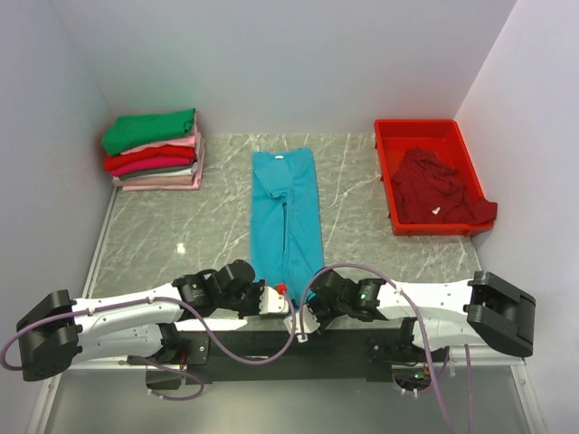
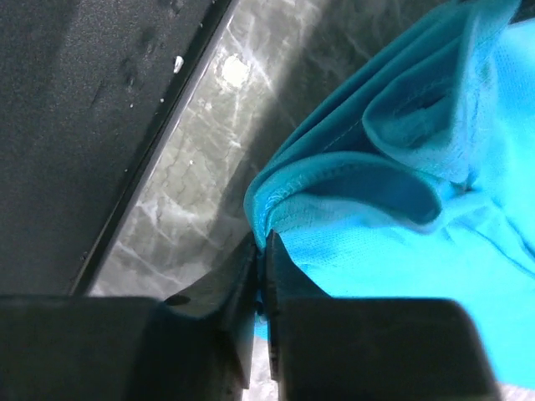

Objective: Fold and stack the t-shirts
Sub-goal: Fold the tshirt

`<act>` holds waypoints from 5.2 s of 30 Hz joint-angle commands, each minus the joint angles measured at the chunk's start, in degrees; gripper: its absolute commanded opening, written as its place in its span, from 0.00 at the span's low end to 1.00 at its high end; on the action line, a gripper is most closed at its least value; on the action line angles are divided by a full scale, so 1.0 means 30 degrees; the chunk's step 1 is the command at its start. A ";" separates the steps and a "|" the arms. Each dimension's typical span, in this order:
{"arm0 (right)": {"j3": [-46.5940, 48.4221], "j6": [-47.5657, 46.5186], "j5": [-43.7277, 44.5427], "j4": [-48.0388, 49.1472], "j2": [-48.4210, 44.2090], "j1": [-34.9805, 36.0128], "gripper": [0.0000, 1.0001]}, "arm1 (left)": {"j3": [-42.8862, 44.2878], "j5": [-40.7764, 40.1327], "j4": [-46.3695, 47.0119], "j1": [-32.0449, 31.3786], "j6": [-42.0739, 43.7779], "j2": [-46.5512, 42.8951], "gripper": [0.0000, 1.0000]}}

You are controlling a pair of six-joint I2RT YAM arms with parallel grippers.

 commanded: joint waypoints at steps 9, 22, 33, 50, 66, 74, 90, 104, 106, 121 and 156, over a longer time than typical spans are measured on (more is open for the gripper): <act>0.0814 -0.0819 -0.2337 -0.6012 -0.3600 0.0076 0.00 | 0.1364 0.2552 -0.0700 -0.0165 0.0552 0.0705 0.00; 0.2749 -0.1141 -0.3894 -0.8449 -0.4833 -0.3229 0.00 | 0.3445 0.3521 -0.1143 0.0418 0.2105 0.2814 0.00; 0.7637 -0.3778 -0.6882 -0.8567 -0.0412 -1.0233 0.00 | 0.5585 0.4399 0.0173 0.4987 0.4449 0.5539 0.00; 1.5345 -0.2286 -0.7557 -0.7130 0.9311 -1.3517 0.00 | 1.0504 0.5630 0.2314 1.1259 0.5916 1.2099 0.00; 1.9858 -0.0968 -0.7118 -0.7395 1.3331 -1.4161 0.00 | 1.3905 0.6422 0.1172 1.2784 0.6618 1.5735 0.00; 2.0359 0.0082 -0.6738 -0.6726 1.4152 -1.4250 0.21 | 1.4287 0.6014 0.1784 1.3077 0.6007 1.6029 0.04; 1.7930 -0.3407 -1.1622 -1.0336 0.9907 -1.6009 0.59 | 1.0277 0.1095 0.0958 1.0952 0.6173 0.6190 0.70; 0.6798 -0.4512 -0.6562 -0.3972 0.4339 -1.2375 0.66 | 0.3740 -0.2775 0.1810 0.3878 0.6354 0.5274 0.70; 0.6590 -0.4570 -0.6328 -0.3734 0.4338 -1.2375 0.66 | 0.3856 -0.2660 0.2340 0.4024 0.6588 0.6063 0.70; 0.7848 -0.4307 -0.4803 -0.3263 0.7355 -1.2316 0.66 | 0.3388 -0.2105 0.5569 0.6163 0.6822 0.9286 0.67; 0.8201 -0.5041 -0.8846 -1.5480 0.1236 -1.2902 0.00 | 0.4825 0.5308 -0.3428 0.3380 0.2988 0.2560 0.00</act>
